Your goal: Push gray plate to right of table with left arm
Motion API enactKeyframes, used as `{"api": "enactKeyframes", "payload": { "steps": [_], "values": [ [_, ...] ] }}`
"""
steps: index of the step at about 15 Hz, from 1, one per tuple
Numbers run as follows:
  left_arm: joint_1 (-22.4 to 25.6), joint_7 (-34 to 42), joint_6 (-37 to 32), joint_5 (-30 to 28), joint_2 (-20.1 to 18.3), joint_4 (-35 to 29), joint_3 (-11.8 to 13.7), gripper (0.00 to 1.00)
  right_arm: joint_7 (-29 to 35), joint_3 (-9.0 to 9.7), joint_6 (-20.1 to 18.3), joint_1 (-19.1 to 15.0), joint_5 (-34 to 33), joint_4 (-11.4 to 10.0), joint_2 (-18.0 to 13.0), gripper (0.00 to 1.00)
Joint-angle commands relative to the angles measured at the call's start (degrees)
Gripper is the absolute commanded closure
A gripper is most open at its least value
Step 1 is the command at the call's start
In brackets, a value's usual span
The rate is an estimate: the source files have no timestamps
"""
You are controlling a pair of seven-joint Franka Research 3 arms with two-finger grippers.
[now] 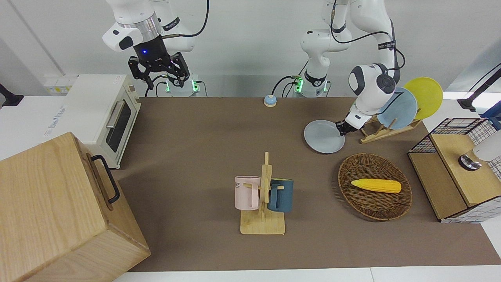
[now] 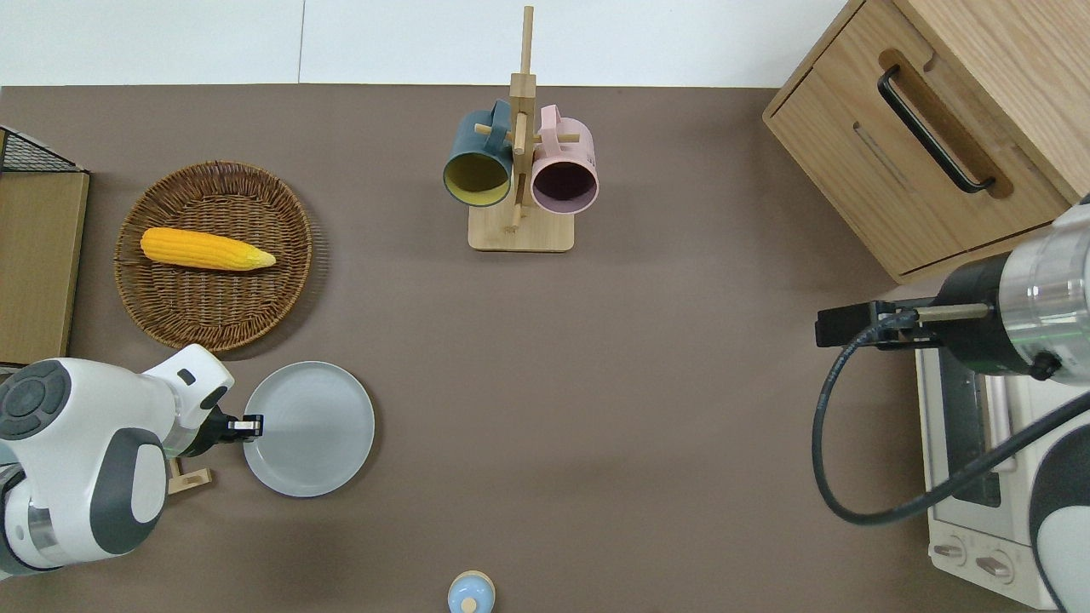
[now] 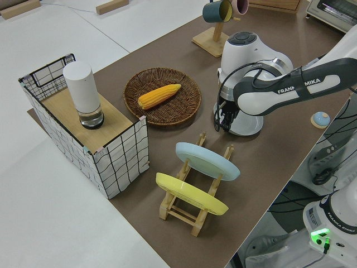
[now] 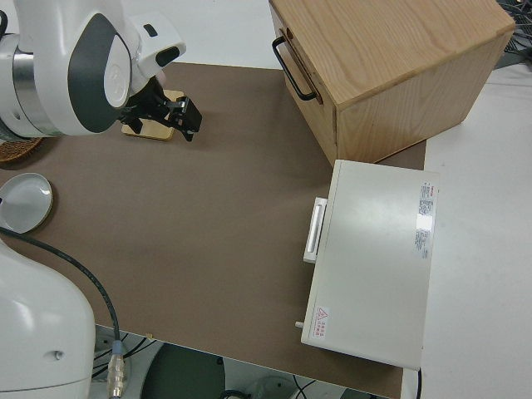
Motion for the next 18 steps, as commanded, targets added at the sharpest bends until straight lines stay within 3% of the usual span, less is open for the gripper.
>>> {"api": "enactKeyframes", "payload": {
  "steps": [1,18],
  "values": [
    [-2.2,-4.8,2.7,-0.4,-0.5,-1.8,-1.2,1.0,0.1,0.15,-0.3,-0.4,0.9,0.8,0.4,0.005],
    [-19.5,-26.1,6.9,-3.0,0.0,-1.6,-1.4,1.0,0.1,0.15,-0.3,-0.4,0.9,0.8,0.4,0.005]
  ]
}}
